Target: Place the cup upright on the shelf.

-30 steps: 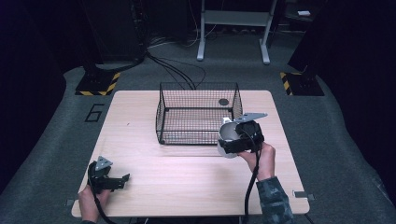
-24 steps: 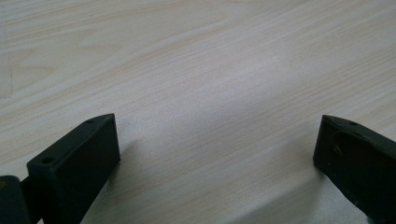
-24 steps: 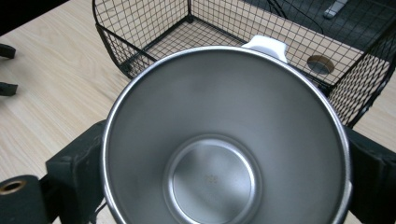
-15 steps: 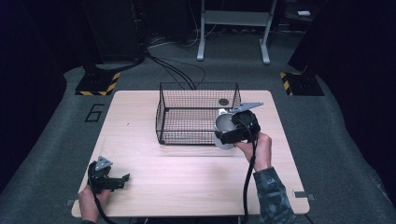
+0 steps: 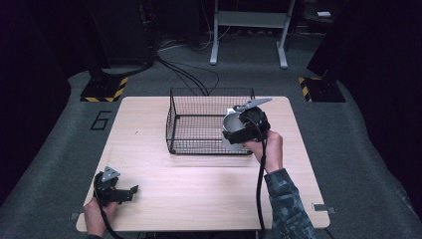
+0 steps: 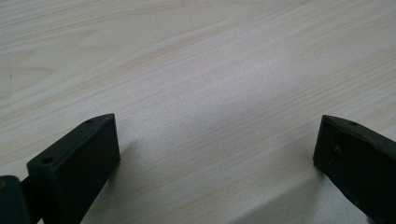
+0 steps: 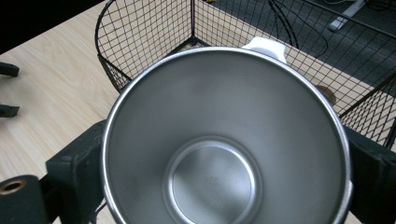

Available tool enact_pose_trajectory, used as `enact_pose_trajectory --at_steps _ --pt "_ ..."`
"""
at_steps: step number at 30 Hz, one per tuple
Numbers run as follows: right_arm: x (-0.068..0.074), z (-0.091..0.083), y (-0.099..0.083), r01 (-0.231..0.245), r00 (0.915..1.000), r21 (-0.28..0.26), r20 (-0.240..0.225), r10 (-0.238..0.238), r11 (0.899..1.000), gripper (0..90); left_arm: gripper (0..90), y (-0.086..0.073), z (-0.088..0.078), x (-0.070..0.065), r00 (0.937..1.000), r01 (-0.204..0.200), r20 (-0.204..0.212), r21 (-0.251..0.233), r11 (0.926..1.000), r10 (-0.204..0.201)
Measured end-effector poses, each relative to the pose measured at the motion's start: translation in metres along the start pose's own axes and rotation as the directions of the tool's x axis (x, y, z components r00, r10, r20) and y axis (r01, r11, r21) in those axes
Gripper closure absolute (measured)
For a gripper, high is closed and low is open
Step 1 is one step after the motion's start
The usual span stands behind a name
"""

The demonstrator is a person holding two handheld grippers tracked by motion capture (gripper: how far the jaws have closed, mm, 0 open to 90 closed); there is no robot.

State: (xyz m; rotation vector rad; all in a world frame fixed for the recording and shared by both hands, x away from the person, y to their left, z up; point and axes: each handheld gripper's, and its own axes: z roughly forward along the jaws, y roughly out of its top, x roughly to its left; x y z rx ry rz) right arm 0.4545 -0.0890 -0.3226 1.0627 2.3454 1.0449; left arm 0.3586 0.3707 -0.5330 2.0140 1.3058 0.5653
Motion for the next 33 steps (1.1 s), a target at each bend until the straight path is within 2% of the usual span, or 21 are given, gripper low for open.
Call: enact_pose_trajectory --at_steps 3,5,6,7,9,10,11,14,15,20,24,27,28,33 --pt "0.0 0.003 0.005 -0.006 1.0 -0.006 -0.002 0.006 1.0 5.8 0.4 0.0 0.0 0.0 1.0 0.0 0.0 0.0 1.0 0.0" --pt "-0.001 0.004 0.009 0.01 0.9999 -0.01 -0.003 -0.01 1.0 5.8 0.4 0.0 0.0 0.0 1.0 0.0 0.0 0.0 1.0 0.0" --pt "-0.001 0.005 0.011 -0.006 1.0 -0.005 -0.003 0.006 1.0 5.8 0.4 0.0 0.0 0.0 1.0 0.0 0.0 0.0 1.0 0.0" --pt "-0.002 0.007 0.013 0.006 1.0 -0.018 -0.001 -0.006 1.0 5.8 0.4 0.0 0.0 0.0 1.0 0.0 0.0 0.0 1.0 0.0" --pt "-0.003 0.008 0.017 0.011 0.9999 -0.006 -0.005 -0.011 1.0 5.8 0.4 0.0 0.0 0.0 1.0 0.0 0.0 0.0 1.0 0.0" --pt "-0.002 0.009 0.019 -0.005 1.0 0.001 -0.004 0.005 1.0 5.8 0.4 0.0 0.0 0.0 1.0 0.0 0.0 0.0 1.0 0.0" --pt "-0.004 0.011 0.02 0.008 0.9999 -0.015 -0.007 -0.008 1.0 5.8 0.4 0.0 0.0 0.0 1.0 0.0 0.0 0.0 1.0 0.0" --pt "-0.006 0.014 0.026 0.01 0.9999 -0.008 -0.005 -0.01 1.0 5.8 0.4 0.0 0.0 0.0 1.0 0.0 0.0 0.0 1.0 0.0" --pt "-0.005 0.014 0.027 -0.002 1.0 0.005 -0.006 0.002 1.0 5.8 0.4 0.0 0.0 0.0 1.0 0.0 0.0 0.0 1.0 0.0" --pt "-0.008 0.02 0.035 0.02 0.9998 -0.006 0.001 -0.02 1.0 5.8 0.4 0.0 0.0 0.0 1.0 0.0 0.0 0.0 1.0 0.0" --pt "-0.011 0.025 0.039 0.0 0.9999 -0.006 0.012 0.0 1.0 5.8 0.4 0.0 0.0 0.0 1.0 0.0 0.0 0.0 1.0 0.0" --pt "-0.014 0.03 0.042 0.013 0.9999 -0.008 0.011 -0.013 1.0 5.8 0.4 0.0 0.0 0.0 1.0 0.0 0.0 0.0 1.0 0.0" --pt "-0.014 0.031 0.043 -0.001 1.0 -0.004 0.008 0.001 1.0 5.8 0.4 0.0 0.0 0.0 1.0 0.0 0.0 0.0 1.0 0.0" --pt "-0.019 0.04 0.049 -0.001 1.0 -0.012 0.008 0.001 1.0 5.8 0.4 0.0 0.0 0.0 1.0 0.0 0.0 0.0 1.0 0.0"
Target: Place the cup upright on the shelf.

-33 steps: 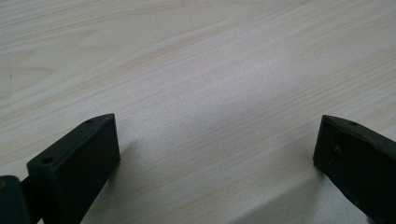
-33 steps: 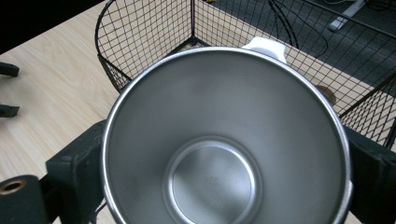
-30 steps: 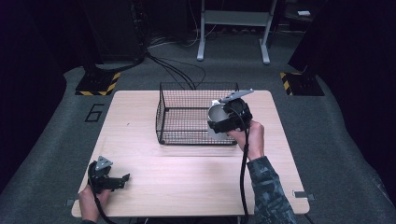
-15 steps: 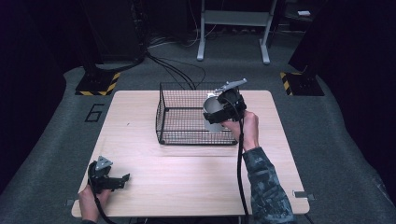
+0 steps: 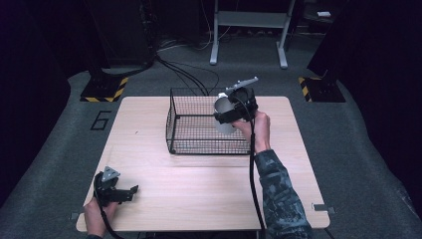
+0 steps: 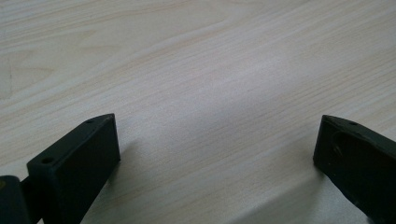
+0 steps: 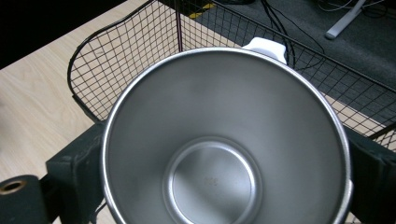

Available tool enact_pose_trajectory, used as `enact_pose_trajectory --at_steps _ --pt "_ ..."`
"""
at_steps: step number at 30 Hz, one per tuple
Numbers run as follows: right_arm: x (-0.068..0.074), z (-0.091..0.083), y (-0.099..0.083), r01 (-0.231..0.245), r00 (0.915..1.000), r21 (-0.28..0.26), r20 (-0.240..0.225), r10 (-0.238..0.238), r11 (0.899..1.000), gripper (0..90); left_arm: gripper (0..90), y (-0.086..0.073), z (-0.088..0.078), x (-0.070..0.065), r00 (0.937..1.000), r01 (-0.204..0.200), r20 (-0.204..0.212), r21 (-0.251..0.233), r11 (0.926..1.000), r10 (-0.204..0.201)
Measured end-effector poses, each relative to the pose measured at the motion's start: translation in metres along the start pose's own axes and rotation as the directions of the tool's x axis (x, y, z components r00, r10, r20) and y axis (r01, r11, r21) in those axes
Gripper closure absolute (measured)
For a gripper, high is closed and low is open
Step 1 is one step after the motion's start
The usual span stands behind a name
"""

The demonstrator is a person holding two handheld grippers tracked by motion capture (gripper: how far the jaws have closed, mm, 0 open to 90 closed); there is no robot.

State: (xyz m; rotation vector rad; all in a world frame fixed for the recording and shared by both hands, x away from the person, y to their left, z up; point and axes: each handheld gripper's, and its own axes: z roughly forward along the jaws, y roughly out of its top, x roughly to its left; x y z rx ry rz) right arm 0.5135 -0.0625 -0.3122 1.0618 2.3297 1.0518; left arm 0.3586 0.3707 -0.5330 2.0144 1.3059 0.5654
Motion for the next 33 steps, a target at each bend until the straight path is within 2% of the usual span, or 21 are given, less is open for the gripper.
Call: enact_pose_trajectory --at_steps 2,3,4,8,15,17,23,33 --pt "-0.002 0.005 0.002 -0.001 1.0 0.003 0.001 0.001 1.0 5.8 0.4 0.0 0.0 0.0 1.0 0.0 0.0 0.0 1.0 0.0" --pt "-0.001 0.007 0.002 -0.021 0.9998 0.008 0.003 0.021 1.0 5.8 0.4 0.0 0.0 0.0 1.0 0.0 0.0 -0.001 1.0 0.0" --pt "-0.004 0.01 0.003 -0.002 1.0 0.007 0.002 0.002 1.0 5.8 0.4 0.0 0.0 0.0 1.0 0.001 0.0 -0.001 1.0 -0.001" --pt "-0.007 0.02 0.004 -0.039 0.9992 0.022 0.0 0.039 0.999 5.8 0.4 0.0 0.0 0.0 1.0 0.0 0.0 0.0 1.0 0.0" --pt "-0.014 0.035 0.006 -0.062 0.9981 0.041 -0.001 0.062 0.997 5.8 0.4 0.0 0.0 0.0 1.0 0.0 0.0 0.0 1.0 0.0" --pt "-0.017 0.04 0.006 -0.053 0.9986 0.044 0.003 0.053 0.998 5.8 0.4 0.0 0.0 0.0 1.0 0.0 0.0 0.0 1.0 0.0" --pt "-0.022 0.057 0.007 -0.066 0.9977 0.079 0.016 0.065 0.995 5.8 0.4 0.0 0.0 0.0 1.0 0.0 0.0 0.0 1.0 0.0" --pt "-0.028 0.083 0.004 -0.103 0.9946 0.116 0.0 0.104 0.988 5.8 0.4 0.0 0.0 0.0 1.0 0.0 0.0 0.0 1.0 0.0"
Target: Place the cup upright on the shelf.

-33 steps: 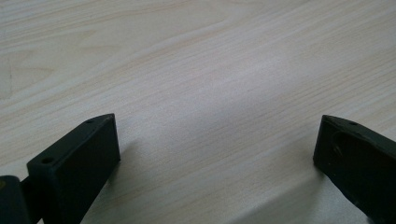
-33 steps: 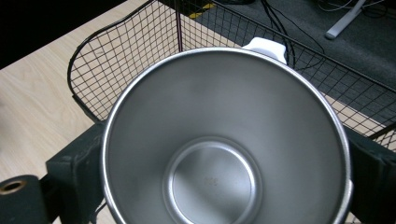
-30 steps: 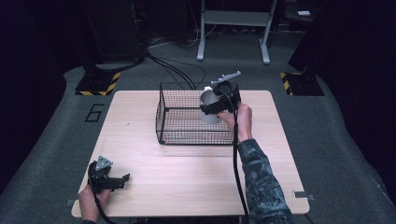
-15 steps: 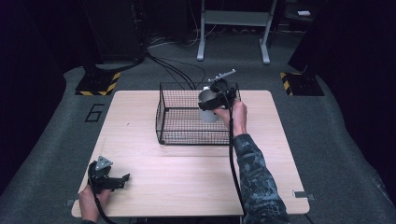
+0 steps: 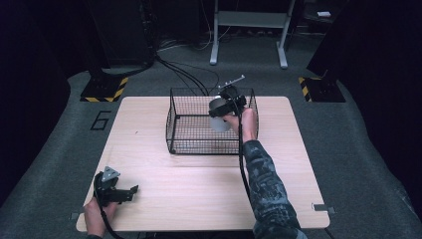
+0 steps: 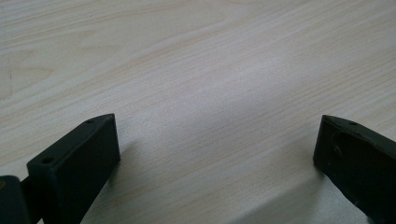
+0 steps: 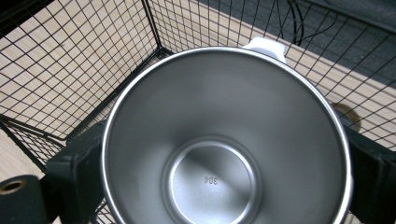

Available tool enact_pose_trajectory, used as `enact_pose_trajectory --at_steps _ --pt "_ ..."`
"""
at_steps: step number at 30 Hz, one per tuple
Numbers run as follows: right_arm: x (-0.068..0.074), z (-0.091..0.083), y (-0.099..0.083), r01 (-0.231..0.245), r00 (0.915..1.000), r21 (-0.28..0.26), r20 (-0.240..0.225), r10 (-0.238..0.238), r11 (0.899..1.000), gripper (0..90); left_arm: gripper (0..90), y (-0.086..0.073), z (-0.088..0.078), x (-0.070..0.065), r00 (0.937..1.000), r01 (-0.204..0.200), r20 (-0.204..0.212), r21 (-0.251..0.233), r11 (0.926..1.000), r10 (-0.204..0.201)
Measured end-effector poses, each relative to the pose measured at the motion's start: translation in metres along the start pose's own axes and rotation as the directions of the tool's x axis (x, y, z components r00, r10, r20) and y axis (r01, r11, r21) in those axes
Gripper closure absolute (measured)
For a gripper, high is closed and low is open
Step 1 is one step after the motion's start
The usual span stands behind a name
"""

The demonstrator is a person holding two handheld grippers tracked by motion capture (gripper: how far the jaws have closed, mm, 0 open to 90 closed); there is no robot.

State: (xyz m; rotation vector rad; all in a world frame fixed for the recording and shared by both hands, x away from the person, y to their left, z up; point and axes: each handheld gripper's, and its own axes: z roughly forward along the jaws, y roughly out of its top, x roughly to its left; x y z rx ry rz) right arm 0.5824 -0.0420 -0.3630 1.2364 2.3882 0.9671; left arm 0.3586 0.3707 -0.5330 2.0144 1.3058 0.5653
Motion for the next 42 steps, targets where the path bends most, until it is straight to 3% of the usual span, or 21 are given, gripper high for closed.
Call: enact_pose_trajectory --at_steps 8,9,11,12,13,23,42 --pt "0.002 0.013 -0.001 -0.014 0.9999 0.014 -0.008 0.015 1.0 5.8 0.4 0.0 0.0 0.0 1.0 -0.001 -0.001 0.0 1.0 0.001" --pt "0.001 0.015 -0.002 0.001 1.0 0.024 -0.009 0.0 1.0 5.8 0.4 0.0 0.0 0.0 1.0 0.0 0.0 0.0 1.0 0.0" --pt "0.002 0.018 -0.002 -0.03 0.9995 0.027 -0.01 0.03 0.999 5.8 0.4 0.0 0.0 0.0 1.0 0.0 0.0 0.0 1.0 0.0" --pt "0.0 0.02 -0.003 -0.01 0.9999 0.036 -0.006 0.01 0.999 5.8 0.4 0.0 0.0 0.0 1.0 0.0 0.0 0.0 1.0 0.0" --pt "0.002 0.022 -0.003 -0.034 0.9994 0.033 -0.007 0.034 0.999 5.8 0.4 0.0 0.0 0.0 1.0 0.0 0.0 0.0 1.0 0.0" --pt "-0.001 0.036 -0.007 -0.021 0.9997 0.068 -0.012 0.022 0.997 5.8 0.5 0.0 0.0 0.0 1.0 0.0 0.0 0.0 1.0 0.0" --pt "0.0 0.061 -0.011 -0.053 0.9986 0.125 0.007 0.052 0.991 5.7 0.5 0.0 -0.001 0.001 0.9999 -0.013 0.001 0.01 0.9999 0.013"
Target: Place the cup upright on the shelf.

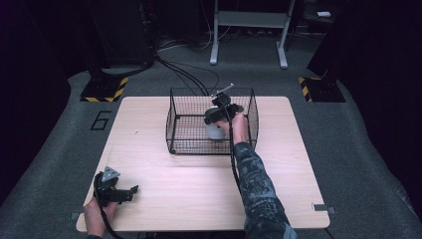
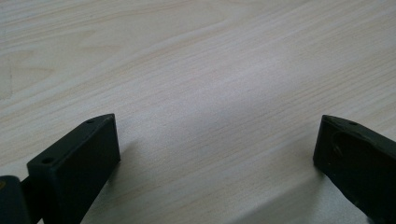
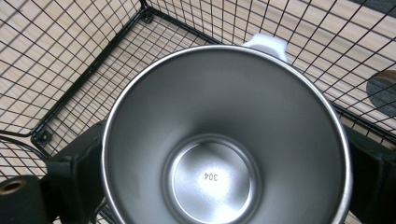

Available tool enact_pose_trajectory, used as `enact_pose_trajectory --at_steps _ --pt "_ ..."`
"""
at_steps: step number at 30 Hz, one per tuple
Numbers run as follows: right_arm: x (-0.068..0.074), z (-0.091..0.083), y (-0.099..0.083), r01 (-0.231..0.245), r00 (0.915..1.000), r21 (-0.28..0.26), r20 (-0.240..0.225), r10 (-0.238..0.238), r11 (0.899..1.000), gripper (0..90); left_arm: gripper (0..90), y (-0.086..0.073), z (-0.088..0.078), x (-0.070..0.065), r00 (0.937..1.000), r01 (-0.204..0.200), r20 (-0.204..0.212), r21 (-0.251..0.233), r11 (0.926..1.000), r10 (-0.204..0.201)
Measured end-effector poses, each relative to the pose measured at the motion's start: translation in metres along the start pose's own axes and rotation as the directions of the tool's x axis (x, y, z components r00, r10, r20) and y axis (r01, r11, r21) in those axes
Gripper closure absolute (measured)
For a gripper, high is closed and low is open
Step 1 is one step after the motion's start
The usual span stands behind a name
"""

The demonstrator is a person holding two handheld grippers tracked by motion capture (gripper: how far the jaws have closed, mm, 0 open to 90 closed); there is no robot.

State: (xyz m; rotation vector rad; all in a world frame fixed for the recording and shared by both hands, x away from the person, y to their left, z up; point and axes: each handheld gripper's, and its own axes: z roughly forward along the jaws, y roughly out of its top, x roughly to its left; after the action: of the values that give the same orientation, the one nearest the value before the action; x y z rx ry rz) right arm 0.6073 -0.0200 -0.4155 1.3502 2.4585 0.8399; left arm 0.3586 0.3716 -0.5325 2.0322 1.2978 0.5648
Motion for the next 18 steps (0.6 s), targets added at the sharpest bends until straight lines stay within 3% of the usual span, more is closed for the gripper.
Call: enact_pose_trajectory --at_steps 18 --pt "-0.002 0.0088 -0.0014 -0.007 0.9997 0.036 0.023 0.006 0.999 5.5 0.4 0.0 0.0 0.0 1.0 0.0 0.0 0.0 1.0 0.0"
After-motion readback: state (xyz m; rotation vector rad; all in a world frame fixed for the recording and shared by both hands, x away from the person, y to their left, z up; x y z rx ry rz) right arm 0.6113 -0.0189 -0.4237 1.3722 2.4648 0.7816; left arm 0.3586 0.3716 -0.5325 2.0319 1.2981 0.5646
